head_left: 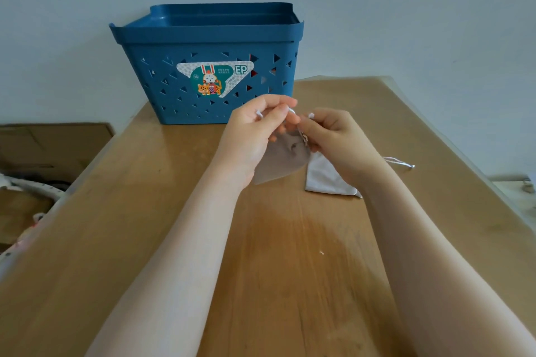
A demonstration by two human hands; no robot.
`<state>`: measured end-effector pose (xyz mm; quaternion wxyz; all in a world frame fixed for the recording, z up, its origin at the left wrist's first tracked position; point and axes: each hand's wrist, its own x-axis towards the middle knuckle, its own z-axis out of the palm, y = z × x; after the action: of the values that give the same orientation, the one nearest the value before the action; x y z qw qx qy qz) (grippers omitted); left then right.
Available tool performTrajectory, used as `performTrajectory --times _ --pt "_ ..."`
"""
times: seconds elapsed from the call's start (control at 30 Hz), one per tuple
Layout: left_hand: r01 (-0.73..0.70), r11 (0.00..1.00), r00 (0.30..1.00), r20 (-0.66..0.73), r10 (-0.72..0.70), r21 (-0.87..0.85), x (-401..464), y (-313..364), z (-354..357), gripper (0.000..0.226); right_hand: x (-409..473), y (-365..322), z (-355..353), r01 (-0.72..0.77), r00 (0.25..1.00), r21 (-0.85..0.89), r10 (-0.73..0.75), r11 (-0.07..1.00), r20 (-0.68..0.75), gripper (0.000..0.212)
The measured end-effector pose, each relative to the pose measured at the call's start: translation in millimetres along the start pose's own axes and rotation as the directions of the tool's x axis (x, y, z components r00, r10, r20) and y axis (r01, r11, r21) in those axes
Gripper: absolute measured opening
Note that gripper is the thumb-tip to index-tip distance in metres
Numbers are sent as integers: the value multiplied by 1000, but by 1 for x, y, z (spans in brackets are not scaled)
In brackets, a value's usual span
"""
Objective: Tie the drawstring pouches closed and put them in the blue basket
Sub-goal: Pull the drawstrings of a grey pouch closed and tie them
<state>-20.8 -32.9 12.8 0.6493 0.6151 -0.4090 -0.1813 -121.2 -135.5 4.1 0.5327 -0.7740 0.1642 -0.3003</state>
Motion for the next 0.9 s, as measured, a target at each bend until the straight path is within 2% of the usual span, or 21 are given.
performTrajectory --times 0.1,0.17,0.3,0.4,0.5,0.63,0.67,0.73,0.8,0.87,0.9 --pt "-31 999 998 -60 32 24 0 0 -1 10 -1 0 -2 -38 999 118 36 992 12 25" --pt "0 1000 996 -92 0 0 0 -1 2 5 0 2 -2 -52 998 229 44 972 37 24" --pt "88 996 995 -35 -89 -9 -2 -6 13 16 3 2 1 -105 994 468 81 878 71 23" --pt "65 995 997 23 -67 72 -3 -7 17 4 3 3 -1 -128 992 489 107 863 71 24" --pt "14 977 1000 15 -18 213 -2 -8 15 7 4 3 -2 -130 991 468 117 874 58 27" --pt "-117 880 993 31 116 460 0 -11 16 10 5 2 1 -116 993 473 119 873 23 28" --pt "-135 871 991 43 130 473 -1 -12 18 10 5 1 0 -114 993 488 120 865 20 28" --pt "-61 938 998 10 61 342 -1 -13 20 15 4 -2 -2 -107 993 518 118 849 13 29" --pt "86 993 996 -13 -85 76 -2 -10 18 23 4 -1 -7 -109 991 512 136 852 -17 30" --pt "166 977 985 63 -159 -131 -1 -9 15 29 5 1 -12 -127 983 461 174 878 -60 30" --pt "180 968 980 121 -161 -175 -1 -7 14 31 5 2 -14 -134 981 423 180 896 -72 30"
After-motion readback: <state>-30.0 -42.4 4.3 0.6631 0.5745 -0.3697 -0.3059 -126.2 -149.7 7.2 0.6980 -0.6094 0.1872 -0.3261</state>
